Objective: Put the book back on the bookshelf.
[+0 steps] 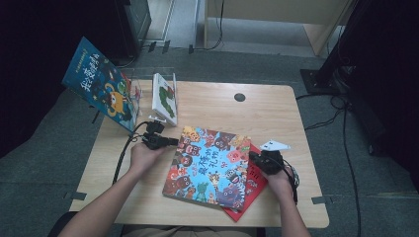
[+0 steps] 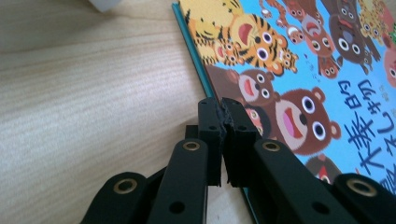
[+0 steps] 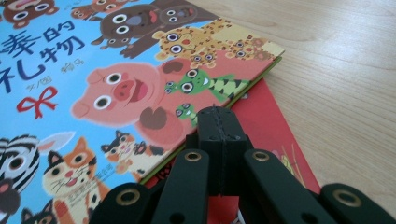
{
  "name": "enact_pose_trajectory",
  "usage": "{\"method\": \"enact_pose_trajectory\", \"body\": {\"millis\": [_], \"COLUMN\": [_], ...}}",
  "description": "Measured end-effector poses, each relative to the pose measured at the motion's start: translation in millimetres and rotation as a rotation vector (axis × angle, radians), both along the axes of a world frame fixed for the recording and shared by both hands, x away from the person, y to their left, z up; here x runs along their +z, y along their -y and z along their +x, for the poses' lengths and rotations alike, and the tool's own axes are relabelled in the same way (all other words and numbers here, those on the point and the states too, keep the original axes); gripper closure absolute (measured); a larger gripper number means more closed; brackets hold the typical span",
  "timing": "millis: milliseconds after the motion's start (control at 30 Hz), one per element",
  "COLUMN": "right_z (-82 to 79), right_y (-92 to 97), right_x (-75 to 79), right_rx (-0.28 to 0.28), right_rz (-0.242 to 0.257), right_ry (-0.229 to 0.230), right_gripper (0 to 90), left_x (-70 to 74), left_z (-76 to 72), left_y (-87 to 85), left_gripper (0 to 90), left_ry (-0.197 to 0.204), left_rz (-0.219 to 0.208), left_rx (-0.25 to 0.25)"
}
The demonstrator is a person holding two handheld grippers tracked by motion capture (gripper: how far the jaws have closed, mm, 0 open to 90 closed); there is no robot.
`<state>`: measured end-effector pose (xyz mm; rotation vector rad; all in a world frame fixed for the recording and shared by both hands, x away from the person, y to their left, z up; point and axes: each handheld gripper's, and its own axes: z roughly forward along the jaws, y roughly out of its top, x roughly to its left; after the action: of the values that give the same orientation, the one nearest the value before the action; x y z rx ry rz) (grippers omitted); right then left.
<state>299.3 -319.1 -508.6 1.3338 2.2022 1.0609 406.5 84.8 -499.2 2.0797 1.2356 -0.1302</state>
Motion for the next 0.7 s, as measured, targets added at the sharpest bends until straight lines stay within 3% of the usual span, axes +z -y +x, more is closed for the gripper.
{"method": "enact_pose_trajectory", "body": {"millis": [133, 433, 700], "right_z": [-5.9, -16.9, -19.8], "right_y": [-1.3, -2.8, -12.1], "right_x": [3.0, 11.0, 13.3], "right_rx": [0.027, 0.040, 0.072], "right_rz": [-0.010, 0.028, 0.032], "right_ry": [0.001, 0.000, -0.015], "right_gripper": [90.0, 90.0, 90.0], "left_x": [2.2, 7.9, 8.9], "left_z": [-6.9, -16.7, -21.4], "left_y": [-3.9, -13.2, -14.6], "left_gripper": [88.2, 85.0, 72.5], "left_ry": [-0.010, -0.029, -0.061], "left_rz": [-0.013, -0.037, -0.034], "left_rx": [-0.006, -0.001, -0.019]}}
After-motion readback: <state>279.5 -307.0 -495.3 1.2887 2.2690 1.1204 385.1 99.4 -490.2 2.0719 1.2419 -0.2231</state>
